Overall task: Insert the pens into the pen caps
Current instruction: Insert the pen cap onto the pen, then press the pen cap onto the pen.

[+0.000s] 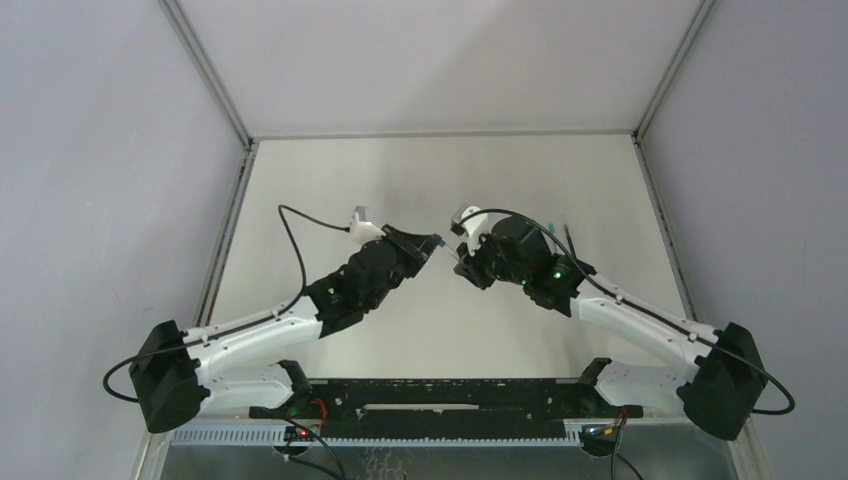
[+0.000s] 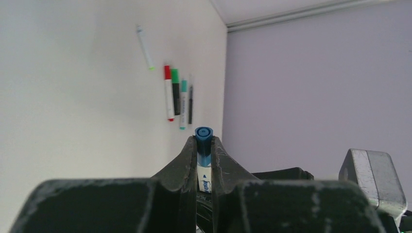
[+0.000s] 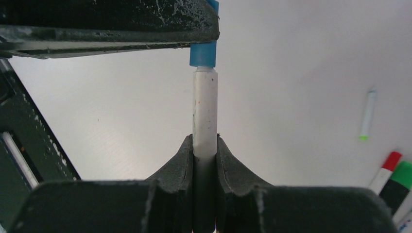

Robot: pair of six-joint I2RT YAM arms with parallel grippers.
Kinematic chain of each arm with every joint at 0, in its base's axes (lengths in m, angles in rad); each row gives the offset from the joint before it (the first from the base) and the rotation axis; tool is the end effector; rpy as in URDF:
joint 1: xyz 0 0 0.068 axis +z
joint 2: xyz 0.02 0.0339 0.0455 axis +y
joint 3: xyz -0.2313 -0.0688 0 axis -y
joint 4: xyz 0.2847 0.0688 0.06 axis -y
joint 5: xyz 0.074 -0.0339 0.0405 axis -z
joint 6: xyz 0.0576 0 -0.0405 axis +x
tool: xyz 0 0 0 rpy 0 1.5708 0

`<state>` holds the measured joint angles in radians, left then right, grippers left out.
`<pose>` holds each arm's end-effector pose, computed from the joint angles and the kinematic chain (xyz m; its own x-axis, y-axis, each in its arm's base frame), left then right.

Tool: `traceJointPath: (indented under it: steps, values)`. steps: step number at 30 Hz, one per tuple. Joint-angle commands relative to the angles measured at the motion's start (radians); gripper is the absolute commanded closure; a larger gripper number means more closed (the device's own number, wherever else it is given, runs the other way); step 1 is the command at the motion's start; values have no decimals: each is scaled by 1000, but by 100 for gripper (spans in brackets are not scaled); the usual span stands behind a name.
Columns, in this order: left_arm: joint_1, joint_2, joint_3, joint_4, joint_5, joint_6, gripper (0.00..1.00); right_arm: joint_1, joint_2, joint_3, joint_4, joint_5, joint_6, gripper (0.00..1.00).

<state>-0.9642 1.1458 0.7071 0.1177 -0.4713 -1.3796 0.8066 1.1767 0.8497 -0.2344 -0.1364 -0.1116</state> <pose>0.2078 -0.2536 0.2181 -0.5117 -0.7969 -0.3210 -0.0842 0.4183 -0.9044 0.2234 0.2444 0.2227 -0.2776 -0.4490 -0.8493 -0.8310 0.5559 -0.0223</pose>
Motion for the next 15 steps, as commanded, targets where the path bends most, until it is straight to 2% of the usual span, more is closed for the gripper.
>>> traceJointPath:
  steps: [1, 5, 15]
  values:
    - [-38, -21, 76, 33, 67, 133, 99, 17, -91, 26, 190, 26, -25, 100]
    - [-47, -17, 124, 21, 66, 153, 92, 17, -132, 26, 206, 53, -32, 100]
    - [-78, -14, 195, -29, 31, 168, 84, 16, -203, 24, 208, 80, -52, 100]
